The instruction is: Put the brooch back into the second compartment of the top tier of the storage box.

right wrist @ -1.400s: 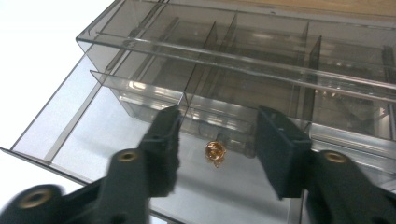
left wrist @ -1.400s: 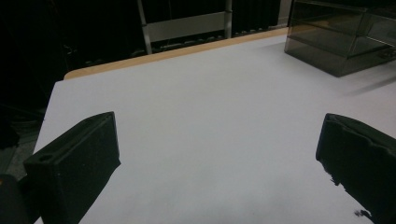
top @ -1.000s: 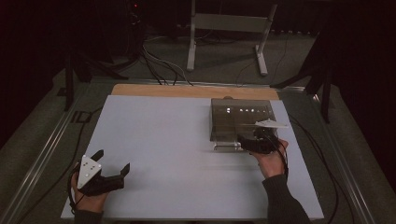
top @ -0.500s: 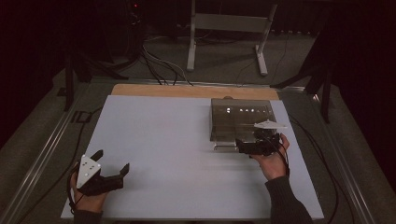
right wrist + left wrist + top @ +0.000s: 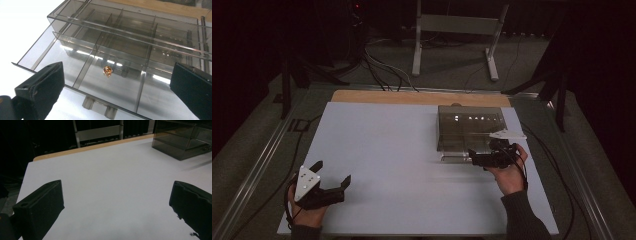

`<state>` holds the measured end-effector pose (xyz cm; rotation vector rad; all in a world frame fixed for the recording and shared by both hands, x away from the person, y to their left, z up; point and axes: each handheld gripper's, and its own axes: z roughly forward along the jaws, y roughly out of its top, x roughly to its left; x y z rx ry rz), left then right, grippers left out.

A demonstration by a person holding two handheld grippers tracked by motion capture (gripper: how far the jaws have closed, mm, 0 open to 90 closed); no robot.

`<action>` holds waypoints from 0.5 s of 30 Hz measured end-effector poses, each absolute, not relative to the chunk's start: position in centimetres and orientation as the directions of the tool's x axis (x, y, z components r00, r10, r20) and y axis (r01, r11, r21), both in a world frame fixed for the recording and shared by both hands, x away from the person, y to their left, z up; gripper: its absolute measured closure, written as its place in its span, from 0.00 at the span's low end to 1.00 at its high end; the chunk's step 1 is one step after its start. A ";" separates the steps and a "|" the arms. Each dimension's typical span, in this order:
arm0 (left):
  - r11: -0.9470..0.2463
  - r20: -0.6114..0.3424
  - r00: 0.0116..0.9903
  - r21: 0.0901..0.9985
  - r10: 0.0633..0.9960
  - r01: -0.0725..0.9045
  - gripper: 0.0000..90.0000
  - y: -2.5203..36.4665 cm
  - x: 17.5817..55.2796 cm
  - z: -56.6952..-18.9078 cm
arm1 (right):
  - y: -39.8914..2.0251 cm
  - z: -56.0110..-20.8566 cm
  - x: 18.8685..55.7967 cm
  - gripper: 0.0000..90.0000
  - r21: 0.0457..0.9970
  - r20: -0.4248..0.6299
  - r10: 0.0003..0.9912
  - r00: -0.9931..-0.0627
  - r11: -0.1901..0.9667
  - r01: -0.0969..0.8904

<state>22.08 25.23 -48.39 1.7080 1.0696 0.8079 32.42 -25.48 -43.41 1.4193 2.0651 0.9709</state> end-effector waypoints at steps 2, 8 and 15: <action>-0.186 0.052 0.405 0.936 0.913 0.300 0.00 25.2 22.1 -48.4 | -25.6 -43.3 32.3 0.00 0.761 0.026 0.929 -0.368 0.220 0.611; -0.185 0.050 0.404 0.935 0.913 0.302 0.00 25.2 22.1 -48.4 | -26.2 -43.1 31.8 0.00 0.769 0.032 0.931 -0.363 0.209 0.604; -0.189 0.052 0.404 0.933 0.913 0.306 0.00 25.2 22.2 -48.4 | -27.1 -43.1 30.9 0.00 0.782 0.049 0.934 -0.353 0.183 0.595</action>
